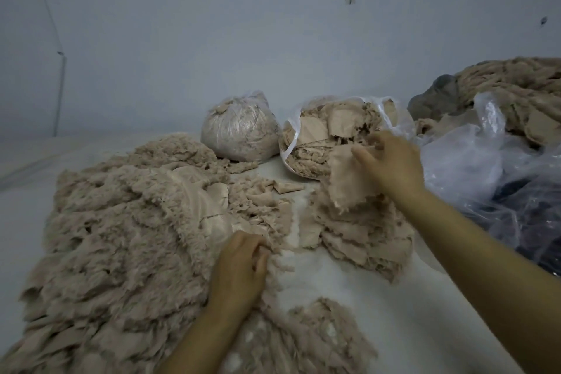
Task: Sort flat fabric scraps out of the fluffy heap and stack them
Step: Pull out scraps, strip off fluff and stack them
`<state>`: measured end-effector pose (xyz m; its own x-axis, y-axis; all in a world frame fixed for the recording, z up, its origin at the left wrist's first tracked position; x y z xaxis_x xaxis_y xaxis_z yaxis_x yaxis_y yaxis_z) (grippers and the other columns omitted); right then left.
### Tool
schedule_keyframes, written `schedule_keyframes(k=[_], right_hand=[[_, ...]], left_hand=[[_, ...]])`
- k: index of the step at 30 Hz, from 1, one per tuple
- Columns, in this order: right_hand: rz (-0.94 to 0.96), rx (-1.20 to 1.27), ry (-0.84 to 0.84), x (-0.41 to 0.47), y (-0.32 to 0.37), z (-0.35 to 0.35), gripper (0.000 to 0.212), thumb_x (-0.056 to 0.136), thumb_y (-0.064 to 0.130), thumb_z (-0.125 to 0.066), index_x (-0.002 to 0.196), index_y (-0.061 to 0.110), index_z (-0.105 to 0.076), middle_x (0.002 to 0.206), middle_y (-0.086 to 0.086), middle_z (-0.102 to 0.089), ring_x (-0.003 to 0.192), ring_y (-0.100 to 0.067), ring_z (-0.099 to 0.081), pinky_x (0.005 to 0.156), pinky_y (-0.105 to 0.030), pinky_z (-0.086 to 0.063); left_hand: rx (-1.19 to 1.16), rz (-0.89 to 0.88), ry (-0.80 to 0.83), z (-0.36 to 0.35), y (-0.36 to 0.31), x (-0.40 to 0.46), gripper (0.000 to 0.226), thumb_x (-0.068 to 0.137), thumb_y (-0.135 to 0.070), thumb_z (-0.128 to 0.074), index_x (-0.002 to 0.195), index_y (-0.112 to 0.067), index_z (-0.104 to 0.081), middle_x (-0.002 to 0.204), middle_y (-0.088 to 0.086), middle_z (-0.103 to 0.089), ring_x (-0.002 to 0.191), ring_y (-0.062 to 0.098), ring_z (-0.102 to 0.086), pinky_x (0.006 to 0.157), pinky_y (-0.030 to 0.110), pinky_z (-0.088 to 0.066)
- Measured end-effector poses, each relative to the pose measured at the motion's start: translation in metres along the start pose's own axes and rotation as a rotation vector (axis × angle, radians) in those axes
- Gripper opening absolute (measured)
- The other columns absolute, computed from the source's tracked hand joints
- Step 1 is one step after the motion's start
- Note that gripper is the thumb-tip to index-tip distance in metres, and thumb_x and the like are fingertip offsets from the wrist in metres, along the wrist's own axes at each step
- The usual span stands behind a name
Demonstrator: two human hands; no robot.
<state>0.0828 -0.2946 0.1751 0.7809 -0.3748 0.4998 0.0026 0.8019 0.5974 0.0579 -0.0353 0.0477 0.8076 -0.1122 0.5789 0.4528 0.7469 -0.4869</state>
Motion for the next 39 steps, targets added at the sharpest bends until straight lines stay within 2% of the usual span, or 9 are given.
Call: schedule_keyframes(k=[3,6,9,13,19,25,29,35,39], right_hand=[[0.165,0.053,-0.034,-0.031,0.018,-0.016,0.018,0.091,0.030,-0.059,0.106,0.021,-0.061,0.106,0.000,-0.057,0.104,-0.019,-0.052,0.083,-0.030,-0.039],[0.204,0.190,0.428,-0.098,0.025,-0.086,0.004,0.091,0.032,-0.059,0.088,0.030,-0.059,0.081,0.012,-0.060,0.074,-0.004,-0.056,0.068,-0.024,-0.043],[0.159,0.082,0.667,-0.146,0.021,-0.138,0.031,0.088,0.050,-0.058,0.107,0.026,-0.059,0.090,0.007,-0.059,0.084,-0.011,-0.056,0.076,-0.027,-0.047],[-0.004,0.160,0.659,-0.141,0.023,-0.155,0.033,0.085,0.052,-0.060,0.100,0.023,-0.062,0.092,0.002,-0.063,0.090,-0.015,-0.058,0.073,-0.029,-0.043],[0.070,0.583,0.539,-0.141,0.021,-0.126,0.025,0.084,0.008,-0.067,0.064,0.013,-0.054,0.065,0.000,-0.055,0.064,-0.009,-0.050,0.065,-0.025,-0.041],[-0.193,0.939,0.463,-0.144,-0.010,-0.110,0.021,0.091,0.009,-0.061,0.072,0.009,-0.051,0.064,-0.004,-0.051,0.066,-0.021,-0.047,0.066,-0.034,-0.041],[-0.254,0.933,0.636,-0.148,0.008,-0.121,0.018,0.084,0.019,-0.071,0.097,0.010,-0.063,0.090,-0.007,-0.070,0.084,-0.023,-0.067,0.077,-0.036,-0.055],[-0.238,1.016,0.408,-0.140,0.007,-0.114,0.038,0.087,0.001,-0.063,0.056,0.022,-0.055,0.056,0.007,-0.061,0.056,-0.007,-0.057,0.053,-0.020,-0.046],[-0.378,1.256,0.272,-0.130,-0.013,-0.102,0.020,0.089,0.010,-0.060,0.070,0.017,-0.062,0.068,-0.006,-0.066,0.059,-0.020,-0.062,0.047,-0.031,-0.051]], left_hand=[[0.057,0.046,-0.169,0.020,0.000,0.006,0.012,0.081,-0.006,-0.069,0.092,-0.007,-0.066,0.092,0.006,-0.055,0.080,0.020,-0.054,0.062,0.029,-0.044],[0.020,0.077,-0.198,0.026,0.008,0.008,0.014,0.084,-0.003,-0.065,0.098,-0.005,-0.064,0.097,0.007,-0.055,0.081,0.020,-0.056,0.065,0.029,-0.044],[-0.035,0.130,-0.158,0.026,0.017,0.006,0.016,0.088,-0.005,-0.060,0.103,-0.009,-0.062,0.097,-0.001,-0.054,0.082,0.017,-0.056,0.070,0.025,-0.042],[0.015,0.140,-0.090,0.024,0.024,0.006,0.030,0.089,-0.005,-0.051,0.116,-0.016,-0.060,0.110,-0.005,-0.060,0.098,0.012,-0.056,0.078,0.022,-0.042],[0.012,0.104,0.101,0.011,0.034,0.009,0.039,0.095,-0.014,-0.049,0.134,-0.018,-0.051,0.133,-0.004,-0.051,0.118,0.013,-0.049,0.096,0.021,-0.037],[-0.077,0.028,0.017,0.009,0.023,0.010,0.018,0.094,-0.006,-0.051,0.087,-0.005,-0.068,0.089,-0.004,-0.049,0.075,0.004,-0.046,0.070,0.007,-0.032],[-0.196,-0.034,0.016,0.013,0.012,0.007,0.016,0.092,-0.001,-0.053,0.085,-0.001,-0.067,0.089,-0.003,-0.051,0.083,-0.002,-0.048,0.077,0.003,-0.033],[-0.035,0.017,0.103,0.005,0.023,0.010,0.023,0.098,-0.011,-0.045,0.078,-0.017,-0.055,0.086,-0.005,-0.048,0.080,0.012,-0.050,0.071,0.026,-0.038],[0.004,0.175,0.044,0.010,0.041,0.013,0.022,0.098,-0.010,-0.043,0.078,-0.015,-0.051,0.081,-0.001,-0.047,0.084,0.023,-0.052,0.064,0.024,-0.026]])
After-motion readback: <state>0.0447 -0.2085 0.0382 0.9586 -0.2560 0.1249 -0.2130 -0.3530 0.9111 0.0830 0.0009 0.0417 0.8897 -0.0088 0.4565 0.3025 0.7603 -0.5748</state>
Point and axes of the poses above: each hand's wrist, its own x-axis towards the middle knuckle, its own z-axis out of the back of the hand, y = z × x, the point moved 5 cm from there along x, towards the middle knuckle
